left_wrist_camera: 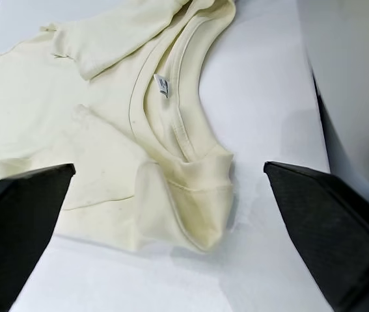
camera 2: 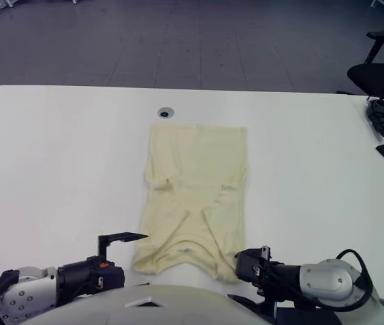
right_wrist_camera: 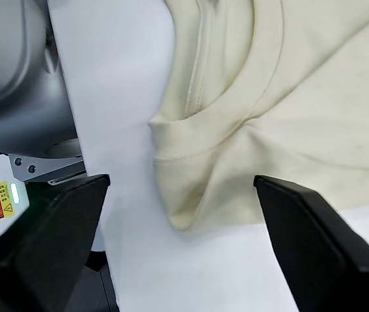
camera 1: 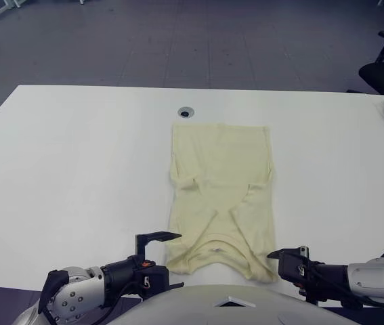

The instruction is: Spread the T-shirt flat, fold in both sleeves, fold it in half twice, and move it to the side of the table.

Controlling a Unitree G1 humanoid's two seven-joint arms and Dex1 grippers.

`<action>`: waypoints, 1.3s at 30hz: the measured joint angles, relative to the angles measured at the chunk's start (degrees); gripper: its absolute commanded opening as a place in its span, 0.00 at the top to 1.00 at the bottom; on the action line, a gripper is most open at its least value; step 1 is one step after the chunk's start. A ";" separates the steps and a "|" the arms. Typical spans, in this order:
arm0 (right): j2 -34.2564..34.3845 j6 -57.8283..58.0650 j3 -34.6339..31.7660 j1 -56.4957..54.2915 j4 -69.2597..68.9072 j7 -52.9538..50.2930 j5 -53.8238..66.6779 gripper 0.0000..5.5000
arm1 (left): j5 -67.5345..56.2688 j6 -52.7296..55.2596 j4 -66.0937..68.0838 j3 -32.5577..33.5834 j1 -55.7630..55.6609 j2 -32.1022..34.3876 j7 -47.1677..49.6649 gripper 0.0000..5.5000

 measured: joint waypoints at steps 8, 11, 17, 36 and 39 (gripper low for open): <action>-0.75 1.15 3.91 -3.33 1.53 -0.85 -0.80 0.60 | 1.52 0.49 0.14 -2.03 -1.10 -1.45 1.45 0.02; -1.00 1.39 5.08 -4.23 2.36 -0.99 -0.92 0.69 | 1.67 0.62 0.16 -2.34 -1.36 -1.51 1.59 0.02; -1.60 1.51 7.42 -6.24 4.25 -1.03 -1.51 0.88 | 1.90 0.79 0.54 -2.84 -1.41 -1.52 1.88 0.02; -1.57 2.81 7.85 -8.44 4.49 -0.78 0.40 0.83 | 1.41 1.22 0.45 -1.95 -0.37 -0.80 1.05 0.02; 0.11 5.32 4.89 -8.84 4.51 0.33 4.94 0.73 | 1.16 1.22 0.45 -1.87 -0.94 -0.75 0.73 0.02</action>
